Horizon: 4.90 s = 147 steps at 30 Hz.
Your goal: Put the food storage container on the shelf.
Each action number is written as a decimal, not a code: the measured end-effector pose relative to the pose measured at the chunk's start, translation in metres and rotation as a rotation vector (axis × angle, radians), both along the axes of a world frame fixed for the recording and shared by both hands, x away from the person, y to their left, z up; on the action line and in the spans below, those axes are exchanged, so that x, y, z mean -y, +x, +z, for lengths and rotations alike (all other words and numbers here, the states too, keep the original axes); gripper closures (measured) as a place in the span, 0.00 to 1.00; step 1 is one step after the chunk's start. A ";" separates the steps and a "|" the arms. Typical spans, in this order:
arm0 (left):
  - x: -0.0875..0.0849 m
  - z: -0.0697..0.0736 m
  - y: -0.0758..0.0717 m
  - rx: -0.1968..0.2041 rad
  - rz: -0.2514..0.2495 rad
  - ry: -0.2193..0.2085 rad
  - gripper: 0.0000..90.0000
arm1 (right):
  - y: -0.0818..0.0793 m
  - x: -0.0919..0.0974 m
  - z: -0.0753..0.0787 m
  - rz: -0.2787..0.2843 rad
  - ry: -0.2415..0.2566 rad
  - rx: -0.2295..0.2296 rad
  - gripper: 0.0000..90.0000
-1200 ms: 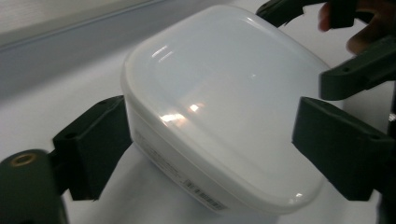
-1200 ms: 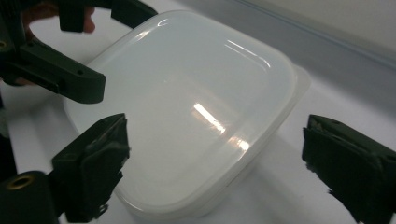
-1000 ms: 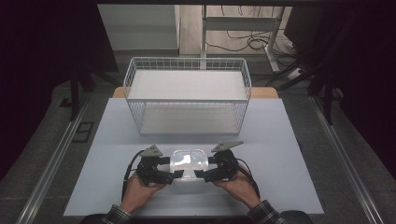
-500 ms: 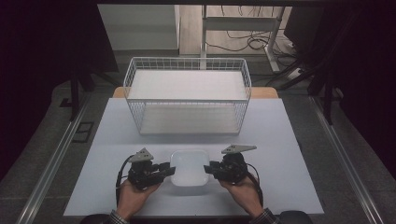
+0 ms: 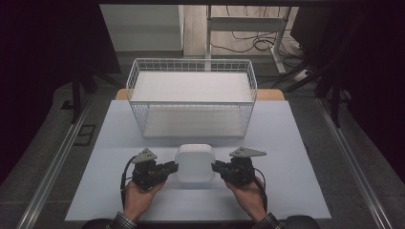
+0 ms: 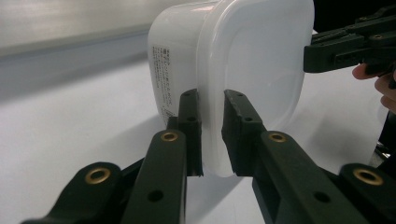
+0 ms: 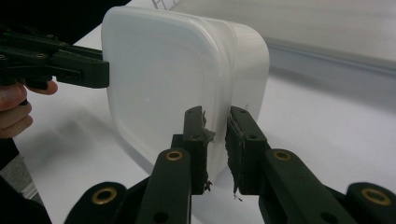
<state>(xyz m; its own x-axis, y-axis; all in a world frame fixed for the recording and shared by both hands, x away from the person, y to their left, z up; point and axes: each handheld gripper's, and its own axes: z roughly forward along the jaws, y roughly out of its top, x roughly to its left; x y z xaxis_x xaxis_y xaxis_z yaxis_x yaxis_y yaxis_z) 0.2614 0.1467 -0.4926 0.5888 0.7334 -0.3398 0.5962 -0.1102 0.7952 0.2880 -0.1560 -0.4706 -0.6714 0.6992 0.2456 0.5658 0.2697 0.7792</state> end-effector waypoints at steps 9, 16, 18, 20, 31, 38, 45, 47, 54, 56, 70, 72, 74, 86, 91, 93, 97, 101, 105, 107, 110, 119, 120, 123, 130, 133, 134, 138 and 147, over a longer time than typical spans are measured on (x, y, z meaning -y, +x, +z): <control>0.001 0.008 0.011 0.024 0.011 0.016 0.87 | 0.010 -0.001 0.007 0.008 -0.012 0.045 0.86; -0.002 0.017 0.033 0.052 0.023 0.014 0.86 | 0.030 -0.005 0.017 0.001 -0.010 0.084 0.86; -0.003 0.019 0.041 0.058 0.029 0.016 0.86 | 0.037 -0.007 0.018 -0.002 -0.008 0.094 0.86; -0.003 0.022 0.049 0.069 0.036 0.016 0.86 | 0.046 -0.008 0.020 -0.009 -0.004 0.100 0.86; -0.005 0.022 0.086 0.070 0.061 0.014 0.86 | 0.085 -0.016 0.023 -0.034 -0.021 0.129 0.85; -0.007 0.017 0.096 0.045 0.076 0.020 0.86 | 0.097 -0.021 0.016 -0.046 -0.027 0.114 0.85; -0.008 0.011 0.097 0.029 0.085 0.020 0.86 | 0.099 -0.024 0.010 -0.044 -0.034 0.100 0.85; -0.008 0.008 0.099 0.026 0.089 0.015 0.86 | 0.100 -0.024 0.009 -0.044 -0.034 0.095 0.85; -0.007 0.000 0.110 0.009 0.108 0.025 0.85 | 0.110 -0.028 0.001 -0.054 -0.046 0.083 0.85; -0.008 -0.001 0.113 0.006 0.110 0.002 0.85 | 0.112 -0.028 0.000 -0.063 -0.048 0.082 0.84; -0.001 -0.006 0.124 0.080 0.140 0.050 0.74 | 0.127 -0.030 -0.007 -0.078 -0.055 0.113 0.73; -0.001 -0.005 0.126 0.090 0.148 0.062 0.71 | 0.129 -0.032 -0.006 -0.094 -0.059 0.115 0.70; -0.001 -0.004 0.130 0.094 0.160 0.067 0.67 | 0.132 -0.033 -0.005 -0.106 -0.065 0.124 0.69; 0.000 -0.001 0.132 0.136 0.191 0.052 0.63 | 0.138 -0.034 0.001 -0.111 -0.052 0.139 0.72; -0.002 0.002 0.121 0.142 0.177 0.042 0.58 | 0.130 -0.034 0.005 -0.060 -0.054 0.151 0.79; -0.003 0.003 0.118 0.141 0.173 0.040 0.53 | 0.127 -0.034 0.006 -0.048 -0.058 0.156 0.82; -0.007 0.004 0.106 0.152 0.138 0.022 0.42 | 0.113 -0.032 0.009 0.009 -0.049 0.162 0.97; -0.014 0.000 0.092 0.152 0.105 0.004 0.30 | 0.104 -0.030 0.010 0.042 -0.038 0.166 0.99; -0.019 -0.003 0.077 0.150 0.083 -0.003 0.21 | 0.091 -0.034 0.009 0.087 -0.027 0.178 0.99; -0.021 -0.007 0.065 0.174 0.061 0.038 0.18 | 0.086 -0.037 0.008 0.102 -0.029 0.185 0.99; -0.024 -0.010 0.053 0.184 0.049 0.055 0.13 | 0.079 -0.042 0.003 0.124 -0.037 0.197 0.99; -0.036 -0.016 0.018 0.219 0.037 0.011 0.04 | 0.076 -0.051 -0.011 0.160 -0.062 0.183 0.99; -0.036 -0.019 0.012 0.213 0.032 0.031 0.03 | 0.076 -0.052 -0.013 0.162 -0.061 0.181 0.99; -0.037 -0.021 0.006 0.211 0.027 0.040 0.03 | 0.078 -0.054 -0.015 0.163 -0.062 0.175 0.99; -0.040 -0.024 -0.007 0.204 0.021 0.033 0.03 | 0.088 -0.064 -0.024 0.161 -0.102 0.176 0.99; -0.039 -0.024 -0.008 0.204 0.015 0.044 0.03 | 0.091 -0.064 -0.025 0.157 -0.102 0.167 0.99; -0.037 -0.025 -0.009 0.205 0.009 0.052 0.03 | 0.093 -0.065 -0.027 0.152 -0.107 0.162 0.99; -0.033 -0.025 -0.010 0.210 -0.003 0.076 0.03 | 0.097 -0.068 -0.029 0.155 -0.122 0.166 0.99; -0.032 -0.027 -0.009 0.207 -0.004 0.084 0.03 | 0.108 -0.073 -0.030 0.141 -0.134 0.168 0.99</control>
